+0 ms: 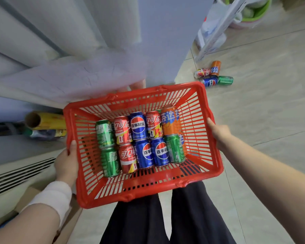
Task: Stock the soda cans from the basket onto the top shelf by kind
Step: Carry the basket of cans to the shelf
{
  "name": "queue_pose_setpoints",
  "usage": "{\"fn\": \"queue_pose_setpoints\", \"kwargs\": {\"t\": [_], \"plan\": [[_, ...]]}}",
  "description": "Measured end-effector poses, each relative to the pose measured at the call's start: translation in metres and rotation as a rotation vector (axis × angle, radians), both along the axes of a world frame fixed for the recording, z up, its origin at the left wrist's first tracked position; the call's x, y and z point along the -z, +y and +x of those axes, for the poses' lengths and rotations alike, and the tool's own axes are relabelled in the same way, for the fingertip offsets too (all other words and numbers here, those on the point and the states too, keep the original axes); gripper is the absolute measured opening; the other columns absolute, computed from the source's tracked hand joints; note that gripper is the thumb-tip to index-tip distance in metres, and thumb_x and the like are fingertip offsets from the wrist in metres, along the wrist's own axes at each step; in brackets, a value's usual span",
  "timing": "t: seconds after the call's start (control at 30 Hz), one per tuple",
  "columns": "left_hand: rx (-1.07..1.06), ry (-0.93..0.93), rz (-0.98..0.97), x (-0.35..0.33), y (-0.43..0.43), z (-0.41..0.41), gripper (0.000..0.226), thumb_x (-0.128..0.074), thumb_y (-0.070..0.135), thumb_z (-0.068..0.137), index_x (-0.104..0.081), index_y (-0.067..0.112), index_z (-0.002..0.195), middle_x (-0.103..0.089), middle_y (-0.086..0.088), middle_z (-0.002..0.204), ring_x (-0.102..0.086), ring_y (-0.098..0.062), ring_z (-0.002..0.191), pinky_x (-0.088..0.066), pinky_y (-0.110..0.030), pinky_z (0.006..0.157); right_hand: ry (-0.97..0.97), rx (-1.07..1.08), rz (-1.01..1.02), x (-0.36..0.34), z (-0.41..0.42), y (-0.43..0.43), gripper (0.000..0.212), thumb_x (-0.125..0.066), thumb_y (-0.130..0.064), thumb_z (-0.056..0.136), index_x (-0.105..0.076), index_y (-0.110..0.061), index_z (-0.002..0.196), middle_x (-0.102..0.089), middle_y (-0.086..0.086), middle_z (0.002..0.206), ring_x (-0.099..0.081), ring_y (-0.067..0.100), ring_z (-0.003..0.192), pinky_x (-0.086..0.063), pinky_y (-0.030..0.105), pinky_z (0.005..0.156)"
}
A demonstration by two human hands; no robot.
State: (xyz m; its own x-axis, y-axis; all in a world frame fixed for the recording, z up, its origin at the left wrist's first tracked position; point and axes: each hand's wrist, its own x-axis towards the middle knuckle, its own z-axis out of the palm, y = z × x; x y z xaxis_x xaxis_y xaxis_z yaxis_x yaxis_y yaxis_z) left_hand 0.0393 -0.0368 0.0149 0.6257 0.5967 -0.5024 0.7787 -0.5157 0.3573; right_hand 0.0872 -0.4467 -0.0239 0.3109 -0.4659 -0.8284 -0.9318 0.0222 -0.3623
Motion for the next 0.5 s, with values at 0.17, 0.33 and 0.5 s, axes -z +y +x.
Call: {"fn": "queue_pose_setpoints", "kwargs": {"t": [0.17,0.33,0.5], "plan": [[0.052,-0.04,-0.034,-0.013,-0.048,-0.001,0.057,-0.034,0.052,0.094,-0.065,0.004,0.1,-0.061,-0.019,0.089,-0.057,-0.035,0.09,-0.04,-0.039,0.081,-0.024,0.082,0.048,-0.022,-0.027,-0.047,0.052,-0.056,-0.037,0.09,-0.054,0.009,0.116,-0.062,0.022,0.111,-0.062,0.034,0.095,-0.05,0.047,0.09],[0.174,-0.063,-0.007,-0.026,-0.114,0.003,0.06,-0.033,0.05,0.094,-0.064,-0.001,0.104,-0.062,-0.032,0.102,-0.057,-0.044,0.099,-0.041,-0.043,0.083,-0.045,0.169,0.064,-0.036,-0.052,-0.117,0.051,-0.056,-0.034,0.09,-0.054,0.009,0.116,-0.062,0.024,0.115,-0.062,0.036,0.1,-0.049,0.047,0.091],[0.316,-0.083,-0.026,-0.038,-0.202,0.018,0.056,-0.033,0.046,0.095,-0.063,0.0,0.103,-0.062,-0.033,0.103,-0.056,-0.045,0.099,-0.038,-0.041,0.08,-0.008,0.258,0.085,-0.043,-0.083,-0.206,0.052,-0.054,-0.041,0.09,-0.055,0.002,0.118,-0.065,0.018,0.112,-0.064,0.036,0.099,-0.05,0.049,0.091]]}}
